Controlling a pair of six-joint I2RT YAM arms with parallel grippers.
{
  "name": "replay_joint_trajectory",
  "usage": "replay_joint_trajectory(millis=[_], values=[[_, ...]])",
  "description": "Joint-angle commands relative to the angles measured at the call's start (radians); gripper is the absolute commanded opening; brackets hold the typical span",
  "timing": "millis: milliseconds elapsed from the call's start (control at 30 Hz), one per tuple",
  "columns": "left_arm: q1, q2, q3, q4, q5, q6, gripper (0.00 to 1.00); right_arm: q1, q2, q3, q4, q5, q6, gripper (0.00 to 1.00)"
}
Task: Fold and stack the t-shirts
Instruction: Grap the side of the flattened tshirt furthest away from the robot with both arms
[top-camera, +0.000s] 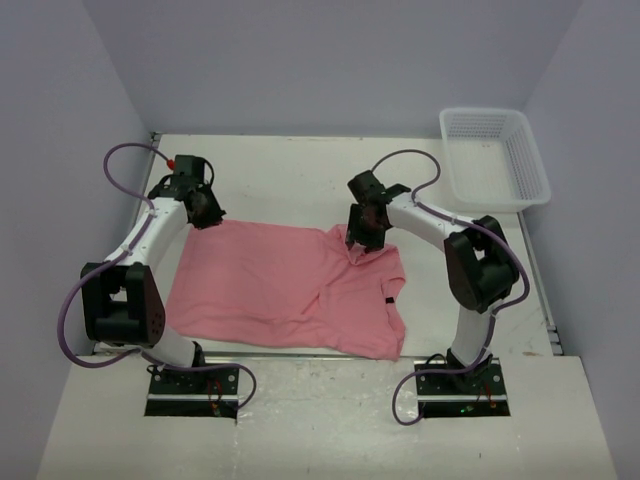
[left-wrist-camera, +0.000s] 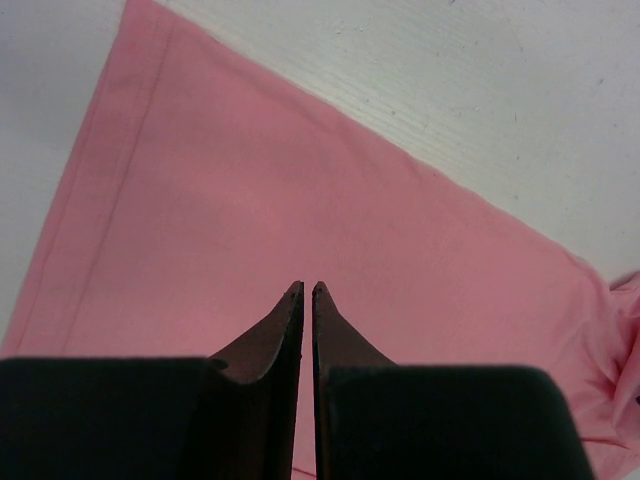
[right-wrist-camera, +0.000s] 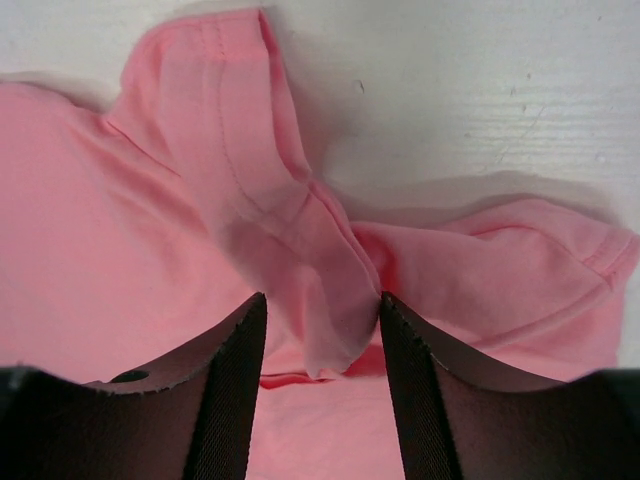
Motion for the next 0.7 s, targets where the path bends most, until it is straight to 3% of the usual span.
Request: replay_joint_trajectory(millis=[0, 333, 667], values=[[0.006, -0.017, -0.005, 0.039, 0.02, 0.033, 0.07, 0.003, -0.058, -0.038, 0.043, -0.012, 0.072, 0.5], [0.006, -0.02, -0.016, 0.049, 0.031, 0.036, 0.07, 0.003, -0.105, -0.099, 0.061, 0.027, 0.122, 0.49], [0.006, -0.02, -0.018, 0.048, 0.034, 0.039, 0.07, 0.003, -0.098, -0.107, 0.081, 0.013, 0.122, 0.33]])
